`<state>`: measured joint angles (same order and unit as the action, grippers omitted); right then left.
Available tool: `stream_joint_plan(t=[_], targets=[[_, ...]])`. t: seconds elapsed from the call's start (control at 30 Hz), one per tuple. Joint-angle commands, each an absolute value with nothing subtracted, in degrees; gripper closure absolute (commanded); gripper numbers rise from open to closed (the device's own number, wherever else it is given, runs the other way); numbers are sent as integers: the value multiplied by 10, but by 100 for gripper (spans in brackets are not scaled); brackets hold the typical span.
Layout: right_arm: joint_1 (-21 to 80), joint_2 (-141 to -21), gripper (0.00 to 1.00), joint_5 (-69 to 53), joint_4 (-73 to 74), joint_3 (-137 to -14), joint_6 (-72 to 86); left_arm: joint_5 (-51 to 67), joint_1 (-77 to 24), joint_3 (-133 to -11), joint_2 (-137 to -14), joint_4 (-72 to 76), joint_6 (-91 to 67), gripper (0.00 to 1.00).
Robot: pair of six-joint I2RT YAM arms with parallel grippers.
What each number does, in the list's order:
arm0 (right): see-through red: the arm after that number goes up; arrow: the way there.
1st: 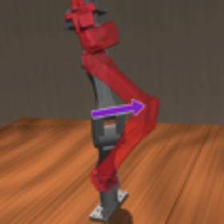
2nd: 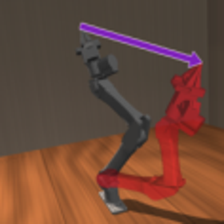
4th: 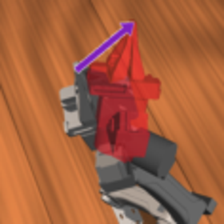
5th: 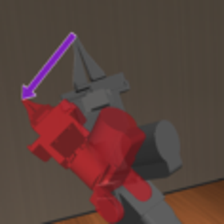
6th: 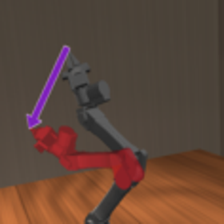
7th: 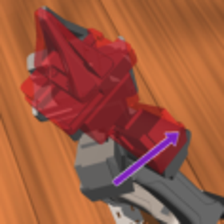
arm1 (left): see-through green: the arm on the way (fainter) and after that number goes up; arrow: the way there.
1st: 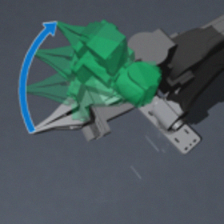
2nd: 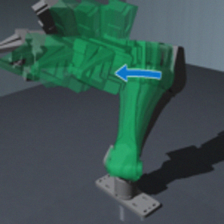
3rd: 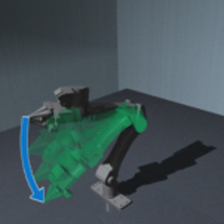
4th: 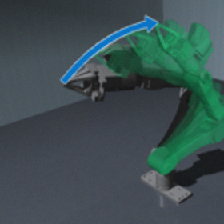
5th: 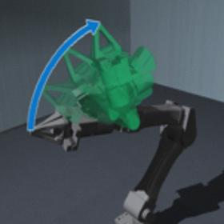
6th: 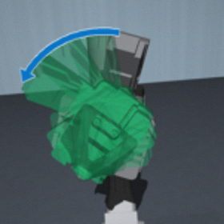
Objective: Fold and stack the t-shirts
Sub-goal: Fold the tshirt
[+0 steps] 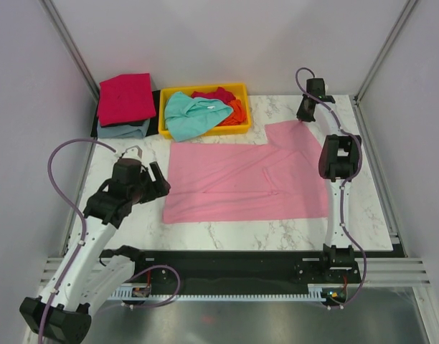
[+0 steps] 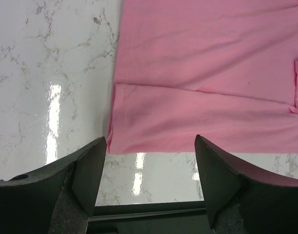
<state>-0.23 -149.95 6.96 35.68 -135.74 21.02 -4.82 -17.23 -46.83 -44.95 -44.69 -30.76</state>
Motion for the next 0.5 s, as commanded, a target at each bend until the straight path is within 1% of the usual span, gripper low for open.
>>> stream_joint_plan(t=[0.0, 0.03, 0.07, 0.1, 0.17, 0.2, 0.23, 0.27, 0.33, 0.37, 0.43, 0.47], targets=[[-4, -1489, 85, 57, 368, -1339, 213, -74, -171, -465, -468, -411, -285, 19], [-4, -1486, 89, 52, 367, -1335, 216, -76, -171, -470, -496, -404, -285, 19], [-4, -1479, 98, 41, 366, -1331, 218, -75, -171, -475, -515, -397, -284, 19], [-4, -1473, 100, 33, 362, -1320, 221, -68, -171, -483, -533, -375, -279, 20], [-4, -1449, 100, 13, 353, -1310, 223, -62, -169, -514, -606, -346, -273, 21], [-4, -1440, 100, 1, 344, -1297, 224, -75, -168, -529, -639, -324, -268, 27], [1, -1429, 100, -22, 337, -1289, 224, -84, -166, -562, -669, -313, -266, 30], [13, -1405, 100, -31, 330, -1282, 223, -102, -164, -581, -737, -304, -264, 35], [15, -1380, 100, -58, 323, -1259, 222, -104, -154, -640, -802, -276, -270, 36], [15, -1351, 100, -66, 322, -1247, 222, -95, -149, -661, -869, -270, -274, 38], [15, -1314, 100, -63, 308, -1189, 227, -96, -141, -712, -925, -234, -278, 38], [14, -1272, 100, -64, 294, -1159, 232, -100, -140, -728, -949, -218, -275, 38]])
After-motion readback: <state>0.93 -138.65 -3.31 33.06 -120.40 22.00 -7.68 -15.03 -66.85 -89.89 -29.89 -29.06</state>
